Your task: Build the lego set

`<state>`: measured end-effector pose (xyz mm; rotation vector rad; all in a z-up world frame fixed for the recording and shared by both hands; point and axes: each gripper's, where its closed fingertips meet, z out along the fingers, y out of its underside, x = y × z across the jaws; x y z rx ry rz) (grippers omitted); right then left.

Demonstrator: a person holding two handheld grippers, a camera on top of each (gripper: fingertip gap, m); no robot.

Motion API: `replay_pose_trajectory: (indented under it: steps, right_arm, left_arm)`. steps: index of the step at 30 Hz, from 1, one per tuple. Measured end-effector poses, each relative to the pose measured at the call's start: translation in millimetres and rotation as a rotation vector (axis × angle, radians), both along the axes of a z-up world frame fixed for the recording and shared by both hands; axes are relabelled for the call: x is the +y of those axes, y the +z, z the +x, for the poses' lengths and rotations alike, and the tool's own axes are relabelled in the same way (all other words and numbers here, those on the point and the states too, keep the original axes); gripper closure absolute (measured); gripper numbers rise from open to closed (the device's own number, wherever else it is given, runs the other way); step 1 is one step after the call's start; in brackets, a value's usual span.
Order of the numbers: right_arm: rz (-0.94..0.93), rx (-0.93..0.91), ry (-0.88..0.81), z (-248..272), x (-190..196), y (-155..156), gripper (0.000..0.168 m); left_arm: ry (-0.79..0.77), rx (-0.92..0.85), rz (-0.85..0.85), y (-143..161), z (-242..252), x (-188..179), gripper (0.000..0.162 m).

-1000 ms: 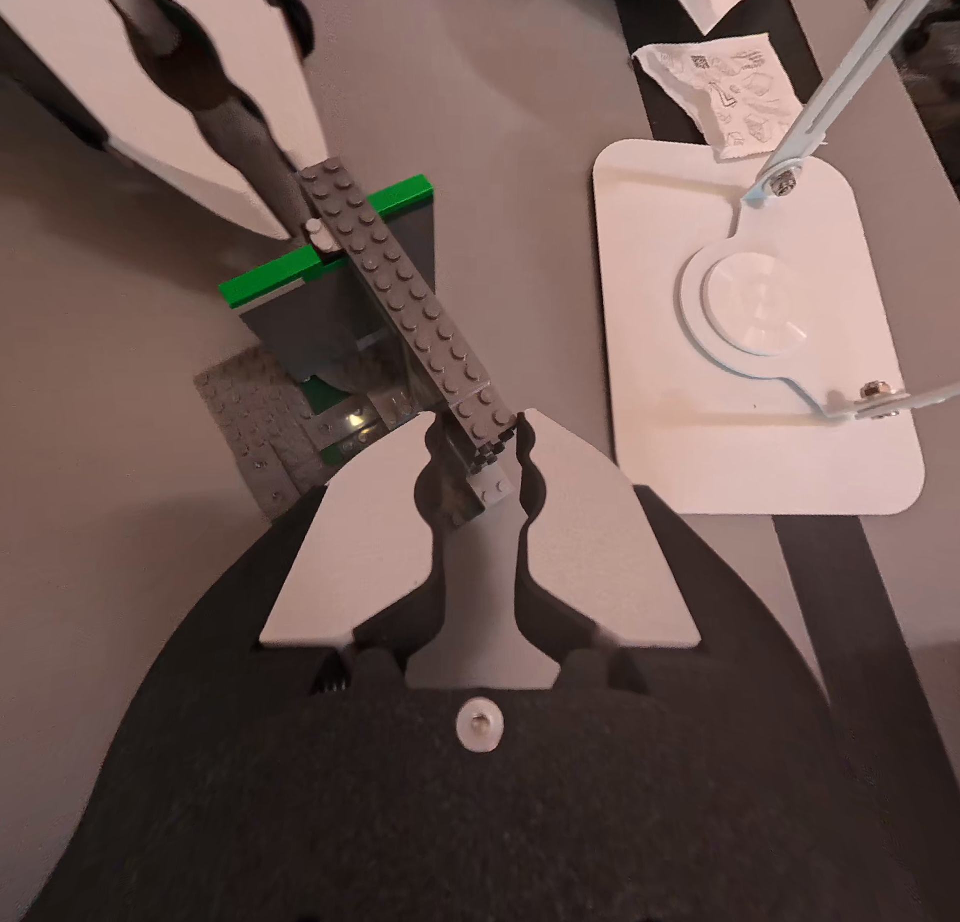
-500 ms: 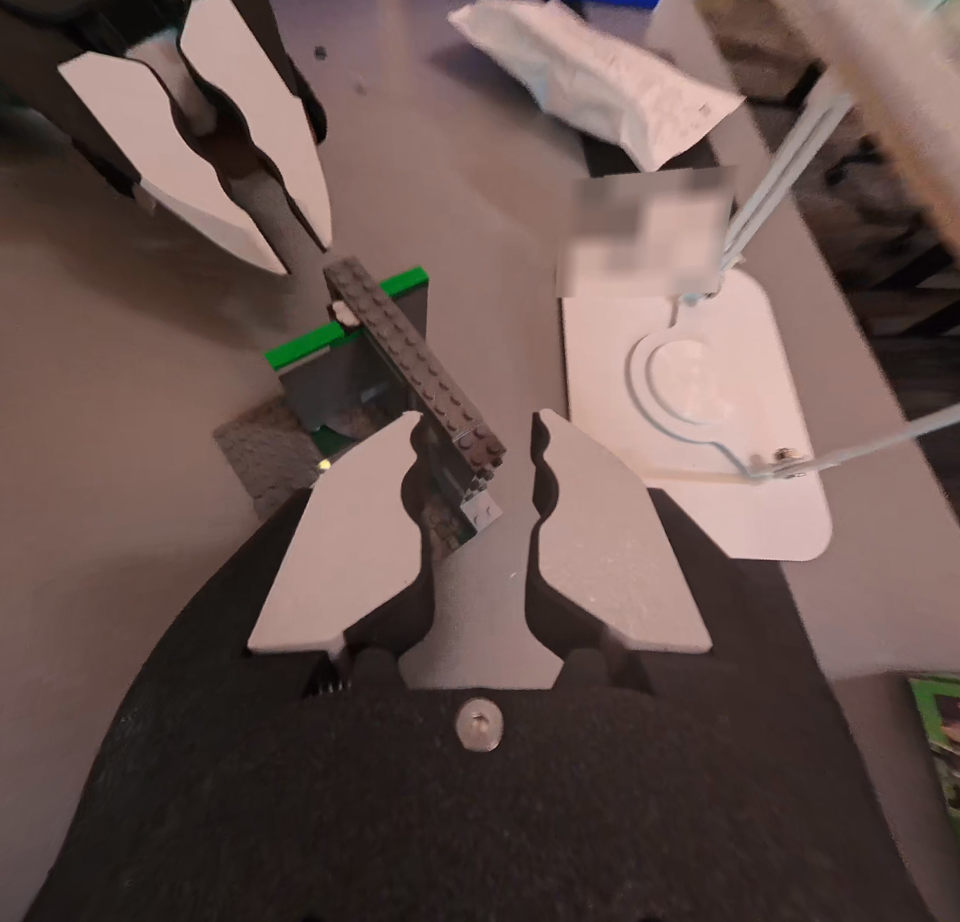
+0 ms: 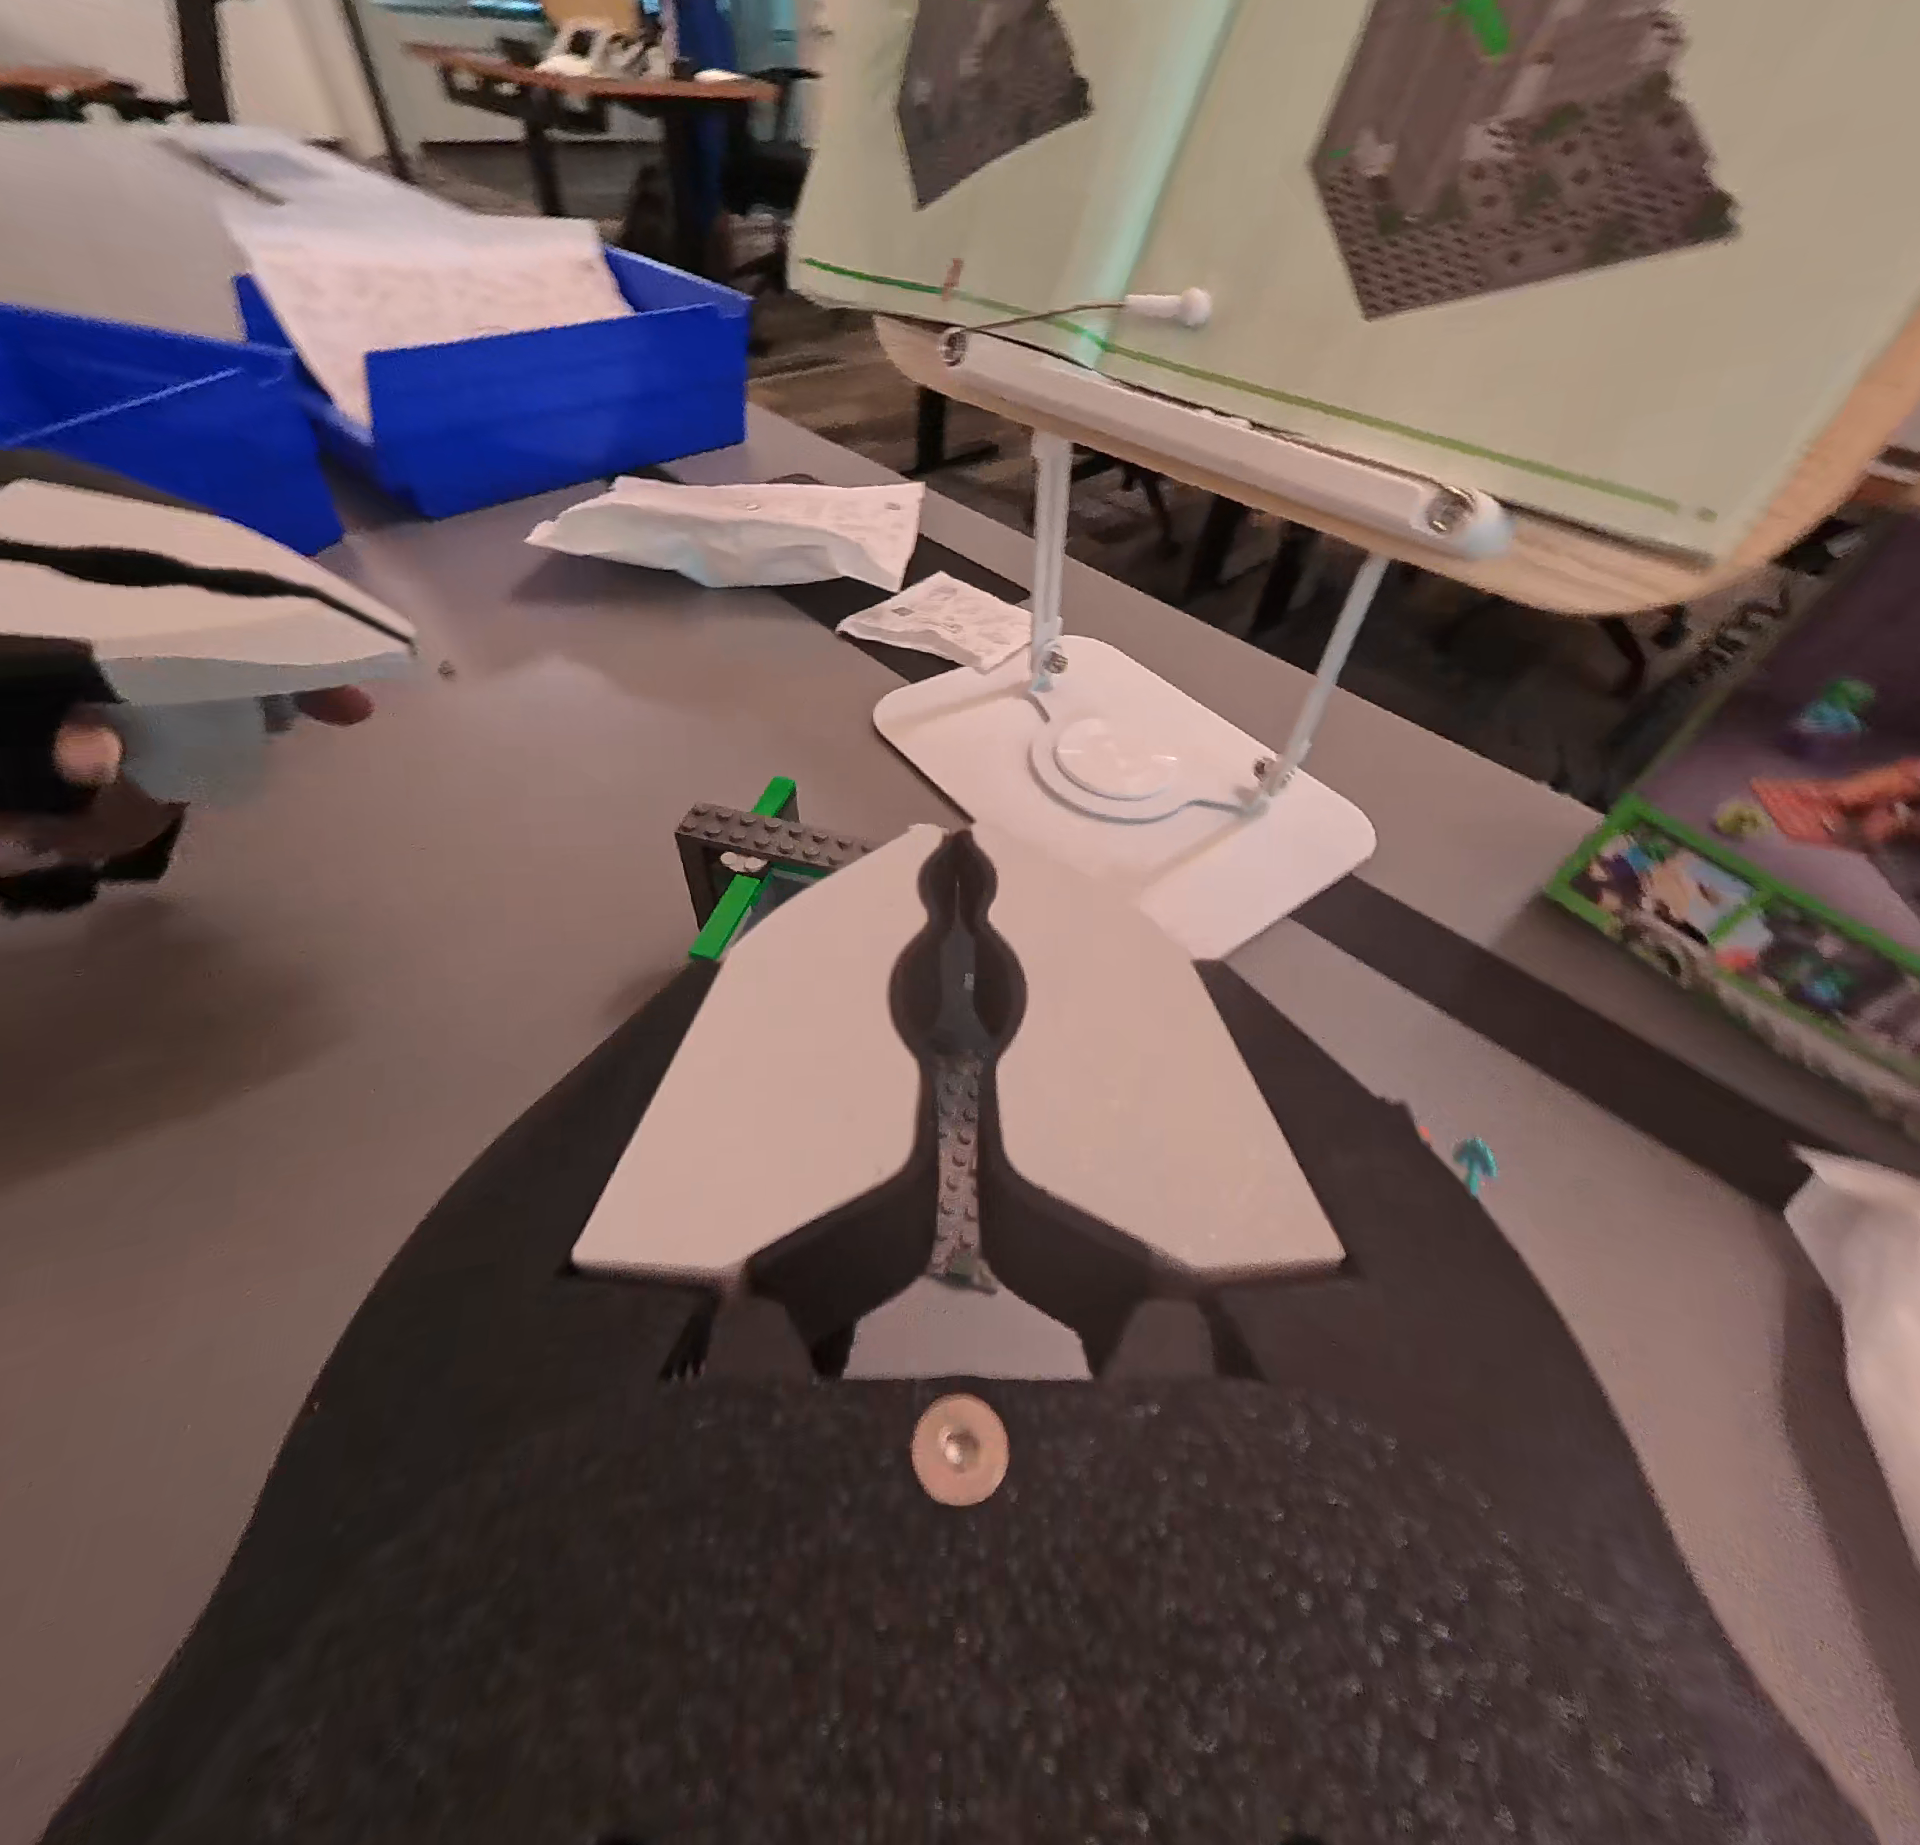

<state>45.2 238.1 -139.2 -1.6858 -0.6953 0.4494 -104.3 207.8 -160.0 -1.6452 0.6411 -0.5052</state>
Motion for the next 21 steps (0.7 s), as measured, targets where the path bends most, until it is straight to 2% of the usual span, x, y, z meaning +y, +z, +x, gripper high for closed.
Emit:
replay_pose_trajectory:
  steps: [7, 16, 21]
  right_arm:
    - [-0.076, 0.075, -0.190, 3.9, -32.4, -4.3, 0.168]
    - [-0.233, 0.097, -0.276, -44.3, -69.0, -59.3, 0.168]
    - [-0.212, 0.023, -0.321, -51.7, -73.6, -77.4, 0.168]
  left_arm:
    - [0.126, -0.032, 0.030, 0.6, -17.4, -8.8, 0.162]
    - [0.227, -0.009, 0.009, -37.8, -42.2, 2.4, 0.162]
    - [0.253, 0.027, 0.031, -47.9, -56.3, 7.4, 0.162]
